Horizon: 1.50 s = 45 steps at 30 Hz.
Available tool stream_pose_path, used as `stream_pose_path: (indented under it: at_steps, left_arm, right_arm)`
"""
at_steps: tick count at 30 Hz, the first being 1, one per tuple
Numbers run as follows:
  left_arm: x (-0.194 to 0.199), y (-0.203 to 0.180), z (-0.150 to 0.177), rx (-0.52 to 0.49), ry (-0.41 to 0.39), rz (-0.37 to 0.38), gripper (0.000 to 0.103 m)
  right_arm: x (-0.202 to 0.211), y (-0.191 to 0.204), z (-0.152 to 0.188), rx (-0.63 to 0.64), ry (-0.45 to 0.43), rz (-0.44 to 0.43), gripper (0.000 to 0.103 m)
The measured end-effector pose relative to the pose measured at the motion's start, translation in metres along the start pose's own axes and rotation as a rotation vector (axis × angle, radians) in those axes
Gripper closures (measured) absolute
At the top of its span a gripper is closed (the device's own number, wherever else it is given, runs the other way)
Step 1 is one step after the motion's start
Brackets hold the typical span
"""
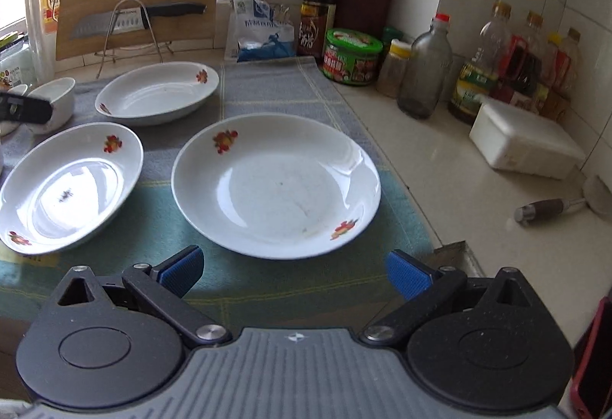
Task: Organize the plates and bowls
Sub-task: 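Reach the left tool to a flower-print white plate and grasp its rim, then lift the held plate with the left tool and carry it across the towel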
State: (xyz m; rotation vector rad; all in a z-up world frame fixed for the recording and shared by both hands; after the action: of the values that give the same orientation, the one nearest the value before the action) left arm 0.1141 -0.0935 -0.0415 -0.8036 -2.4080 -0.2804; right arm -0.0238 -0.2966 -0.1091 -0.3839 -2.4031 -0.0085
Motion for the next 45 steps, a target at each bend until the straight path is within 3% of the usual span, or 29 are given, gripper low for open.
stream_pose_path:
  at_steps: [7, 16, 22, 27, 32, 45]
  left_arm:
    - [-0.045, -0.041, -0.023, -0.113, 0.058, 0.073, 0.001]
    - [-0.107, -0.089, -0.039, -0.188, 0.158, 0.248, 0.001]
    - [-0.144, -0.115, -0.034, -0.292, 0.24, 0.302, 0.003]
    - [-0.164, -0.126, -0.032, -0.304, 0.293, 0.372, 0.004]
    - [-0.179, -0.134, -0.03, -0.334, 0.348, 0.417, 0.019]
    - [-0.194, -0.139, -0.025, -0.347, 0.431, 0.489, 0.025]
  right_arm:
    - [-0.034, -0.01, 0.004, 0.079, 0.011, -0.107, 0.0]
    - [-0.057, -0.024, 0.004, 0.09, 0.0, -0.238, 0.0]
    - [-0.059, -0.026, 0.005, 0.131, -0.039, -0.278, 0.0]
    - [-0.06, -0.029, 0.006, 0.149, -0.08, -0.31, 0.0]
    - [-0.061, -0.029, 0.004, 0.162, -0.069, -0.323, 0.0]
    - [-0.063, -0.028, 0.001, 0.179, -0.057, -0.357, 0.0]
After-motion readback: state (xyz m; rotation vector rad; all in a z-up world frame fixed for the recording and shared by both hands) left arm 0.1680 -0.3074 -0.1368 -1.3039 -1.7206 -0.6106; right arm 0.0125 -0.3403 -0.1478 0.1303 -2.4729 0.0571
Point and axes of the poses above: each gripper's, at about its wrist camera, not at the fingertips, and x roughly against the way its jaws point, y to its left, z to its underside, the point moved 6 cm from there along -x, roughly the way its jaws point, and after that the axes turned 5 degrees about -y, right-handed, at the moved point
